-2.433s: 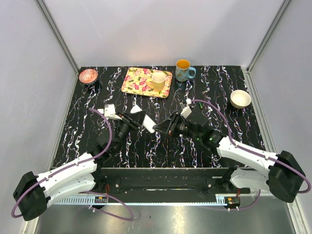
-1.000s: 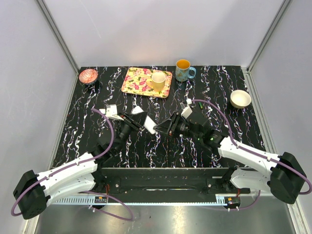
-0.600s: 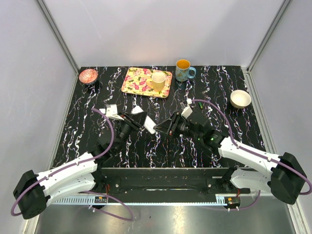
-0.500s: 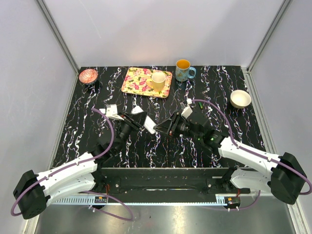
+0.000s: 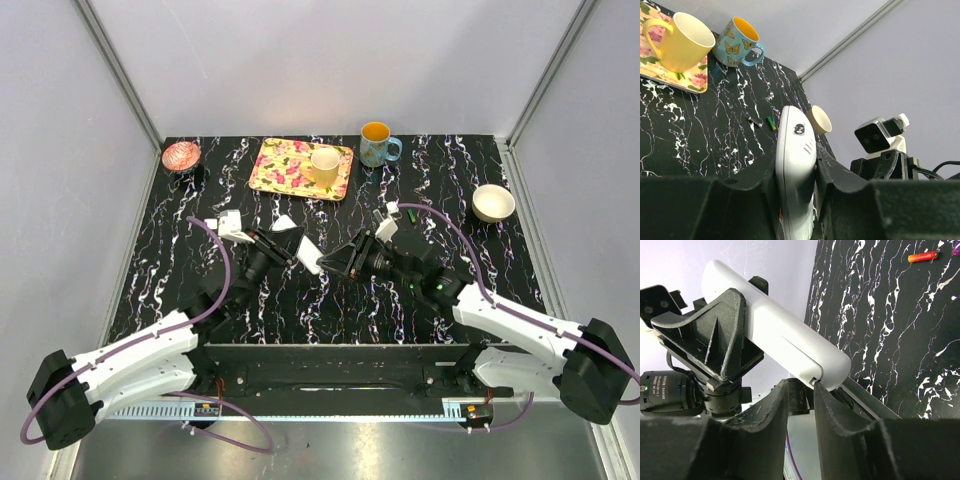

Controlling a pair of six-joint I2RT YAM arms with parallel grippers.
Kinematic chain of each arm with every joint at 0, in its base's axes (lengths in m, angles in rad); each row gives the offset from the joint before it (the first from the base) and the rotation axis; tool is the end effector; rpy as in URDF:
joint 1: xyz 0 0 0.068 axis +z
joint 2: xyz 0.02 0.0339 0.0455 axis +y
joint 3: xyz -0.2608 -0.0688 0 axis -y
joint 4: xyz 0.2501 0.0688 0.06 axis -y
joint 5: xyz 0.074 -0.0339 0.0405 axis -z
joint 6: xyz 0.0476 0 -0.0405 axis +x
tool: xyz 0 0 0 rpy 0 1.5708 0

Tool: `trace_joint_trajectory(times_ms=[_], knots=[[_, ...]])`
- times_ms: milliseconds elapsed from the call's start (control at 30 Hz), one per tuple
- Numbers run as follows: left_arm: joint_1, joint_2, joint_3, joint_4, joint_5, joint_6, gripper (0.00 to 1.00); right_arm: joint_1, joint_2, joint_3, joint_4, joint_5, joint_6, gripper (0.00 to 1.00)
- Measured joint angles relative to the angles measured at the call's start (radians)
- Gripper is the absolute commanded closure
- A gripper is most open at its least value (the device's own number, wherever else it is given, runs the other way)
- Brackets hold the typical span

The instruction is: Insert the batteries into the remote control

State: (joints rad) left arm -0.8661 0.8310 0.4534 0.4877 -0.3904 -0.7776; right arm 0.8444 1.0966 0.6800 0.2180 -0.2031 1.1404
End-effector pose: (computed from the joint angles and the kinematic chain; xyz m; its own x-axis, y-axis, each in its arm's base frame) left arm 0.1538 -0.1529 0.2827 -0.2716 -0.6821 -0.6789 0.3773 0.5735 -0.7271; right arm 0.1736 0.2098 0.2754 -0.8395 0.3953 -0.3729 -0.2412 0.3438 0.9075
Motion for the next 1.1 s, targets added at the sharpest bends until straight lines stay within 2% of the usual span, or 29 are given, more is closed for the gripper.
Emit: trace_joint_trajectory(times_ms=[633, 1100], knots=[[0.021, 0.031, 0.034, -0.103, 0.061, -0.074, 1.00, 0.000, -0.052, -0.004, -0.074, 0.003, -0.013, 0.64], [0.080, 0.062, 0.036, -0.106, 0.186, -0.166, 1.00, 0.000, -0.069, -0.008, -0.105, 0.006, -0.021, 0.64]])
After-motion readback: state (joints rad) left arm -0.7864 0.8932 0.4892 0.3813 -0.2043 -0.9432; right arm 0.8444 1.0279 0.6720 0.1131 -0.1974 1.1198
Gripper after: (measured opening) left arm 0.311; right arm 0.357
